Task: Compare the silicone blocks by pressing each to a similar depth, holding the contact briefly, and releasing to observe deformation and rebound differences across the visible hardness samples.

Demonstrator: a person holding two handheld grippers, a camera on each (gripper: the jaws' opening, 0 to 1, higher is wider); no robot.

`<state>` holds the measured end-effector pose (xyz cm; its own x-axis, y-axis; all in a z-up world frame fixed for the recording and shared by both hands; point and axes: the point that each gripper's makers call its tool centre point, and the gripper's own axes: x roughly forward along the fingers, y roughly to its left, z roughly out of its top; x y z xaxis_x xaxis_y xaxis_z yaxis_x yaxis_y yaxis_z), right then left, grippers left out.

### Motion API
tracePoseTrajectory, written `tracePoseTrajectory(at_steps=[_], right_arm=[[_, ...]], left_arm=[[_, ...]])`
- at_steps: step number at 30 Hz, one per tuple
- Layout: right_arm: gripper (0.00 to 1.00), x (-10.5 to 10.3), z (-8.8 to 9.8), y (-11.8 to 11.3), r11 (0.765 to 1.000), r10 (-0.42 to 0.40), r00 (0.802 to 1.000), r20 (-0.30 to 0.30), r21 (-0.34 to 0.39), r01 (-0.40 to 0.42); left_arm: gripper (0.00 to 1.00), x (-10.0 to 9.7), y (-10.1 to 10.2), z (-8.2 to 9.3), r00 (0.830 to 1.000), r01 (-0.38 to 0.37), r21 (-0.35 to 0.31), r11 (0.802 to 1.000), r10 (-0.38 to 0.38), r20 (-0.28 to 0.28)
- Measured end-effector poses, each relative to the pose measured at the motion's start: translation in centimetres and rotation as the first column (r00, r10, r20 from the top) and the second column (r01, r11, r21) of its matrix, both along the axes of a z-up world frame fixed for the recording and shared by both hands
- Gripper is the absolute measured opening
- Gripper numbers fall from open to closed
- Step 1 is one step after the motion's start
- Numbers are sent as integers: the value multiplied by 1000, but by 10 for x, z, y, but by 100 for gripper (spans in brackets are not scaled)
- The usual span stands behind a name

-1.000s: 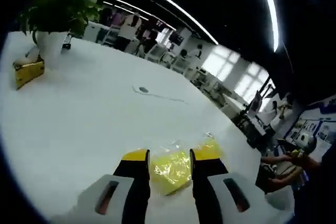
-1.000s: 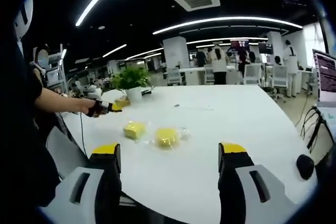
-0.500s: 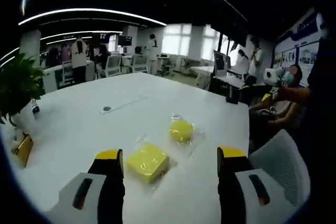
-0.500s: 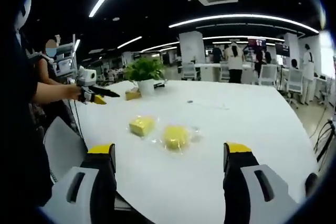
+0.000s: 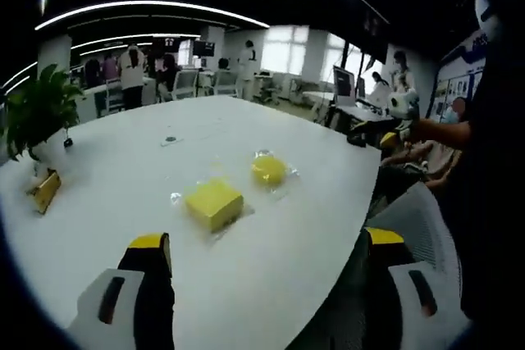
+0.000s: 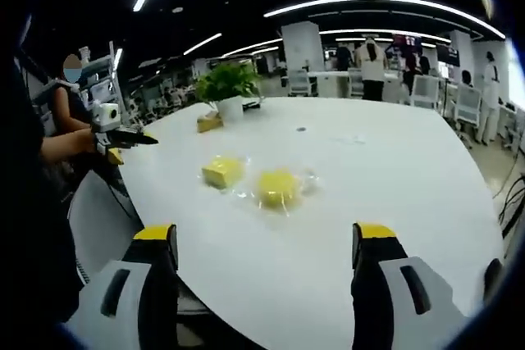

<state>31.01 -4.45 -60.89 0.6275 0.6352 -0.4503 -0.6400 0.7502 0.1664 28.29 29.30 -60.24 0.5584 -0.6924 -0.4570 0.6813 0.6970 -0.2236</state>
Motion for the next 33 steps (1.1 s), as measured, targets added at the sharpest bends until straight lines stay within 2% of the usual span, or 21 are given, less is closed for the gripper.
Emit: tracePoseTrajectory(at_steps=[3,9,14,18,21,33], right_arm=[[81,-3,0,1,1000,13,1000,-9,1,-13],[80,-7,-4,3,1000,29,999,-26,-2,-29],[80,-17,-6,4,999,44,998,-41,1,-44],[79,-25,-6,1,999,40,998,-38,22,-39],[79,-28,-12,-3,1000,27,997,-65,13,-27],[74,-29,-4,-7,1000,7,999,-51,22,-6]], left_arm=[[99,-9,5,-2,999,-35,-30,999,34,-38],[99,-15,17,-12,992,-88,-45,995,84,-96],[99,-22,23,-8,991,-108,-36,993,105,-85],[99,-31,27,-12,990,-113,-26,993,111,-91],[99,-33,27,-13,991,-108,-8,994,107,-84],[99,-5,-8,-8,997,-6,19,1000,8,-76]])
